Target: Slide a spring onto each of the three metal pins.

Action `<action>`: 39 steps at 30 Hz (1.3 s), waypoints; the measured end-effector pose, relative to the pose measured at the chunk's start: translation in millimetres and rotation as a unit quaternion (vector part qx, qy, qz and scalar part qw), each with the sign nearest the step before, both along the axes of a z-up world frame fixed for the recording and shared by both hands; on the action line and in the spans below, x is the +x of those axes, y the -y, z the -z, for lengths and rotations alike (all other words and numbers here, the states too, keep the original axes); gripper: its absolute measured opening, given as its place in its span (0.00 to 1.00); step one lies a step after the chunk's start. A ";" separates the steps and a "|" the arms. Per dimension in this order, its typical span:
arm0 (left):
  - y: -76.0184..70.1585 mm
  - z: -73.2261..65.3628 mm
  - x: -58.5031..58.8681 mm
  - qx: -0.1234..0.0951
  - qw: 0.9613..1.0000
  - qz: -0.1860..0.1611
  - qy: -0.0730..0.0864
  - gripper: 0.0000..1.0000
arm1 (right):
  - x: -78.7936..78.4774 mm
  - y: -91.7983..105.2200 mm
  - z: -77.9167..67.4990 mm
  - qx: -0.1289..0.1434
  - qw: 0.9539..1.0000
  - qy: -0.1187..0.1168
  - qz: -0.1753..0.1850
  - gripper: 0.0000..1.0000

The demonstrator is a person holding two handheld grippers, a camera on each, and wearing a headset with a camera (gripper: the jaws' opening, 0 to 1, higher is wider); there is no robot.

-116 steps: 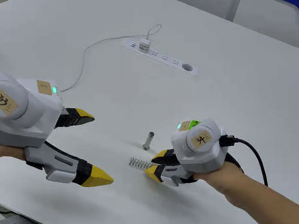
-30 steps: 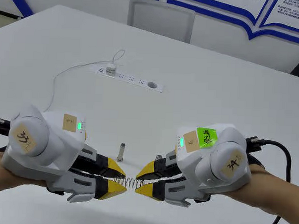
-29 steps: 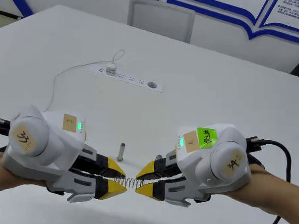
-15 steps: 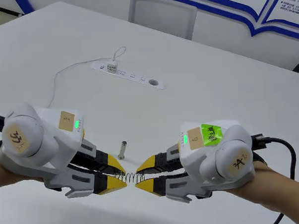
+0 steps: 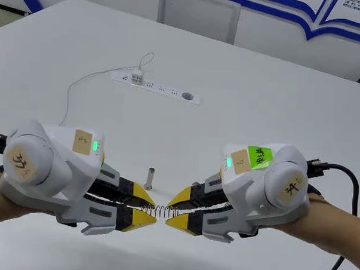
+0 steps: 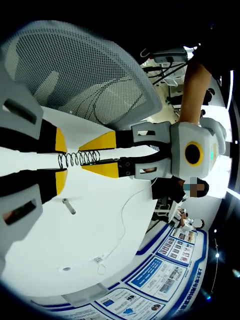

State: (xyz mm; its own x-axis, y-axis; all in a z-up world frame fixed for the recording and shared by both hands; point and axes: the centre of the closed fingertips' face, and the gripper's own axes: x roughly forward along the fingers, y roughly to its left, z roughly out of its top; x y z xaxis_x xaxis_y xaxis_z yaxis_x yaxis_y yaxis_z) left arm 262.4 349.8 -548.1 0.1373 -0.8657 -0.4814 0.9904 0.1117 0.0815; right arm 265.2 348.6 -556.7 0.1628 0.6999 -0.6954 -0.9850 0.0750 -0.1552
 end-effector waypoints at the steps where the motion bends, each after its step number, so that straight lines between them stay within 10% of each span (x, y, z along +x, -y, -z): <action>1: 0.0 0.2 0.2 0.001 1.000 0.001 0.001 0.10 | -0.5 -0.1 -0.9 0.003 1.000 -0.005 0.001 0.11; 39: -4.6 4.4 7.4 -0.005 1.000 -0.016 0.009 0.10 | 0.0 -37.7 -41.0 0.098 0.994 -0.042 0.003 0.10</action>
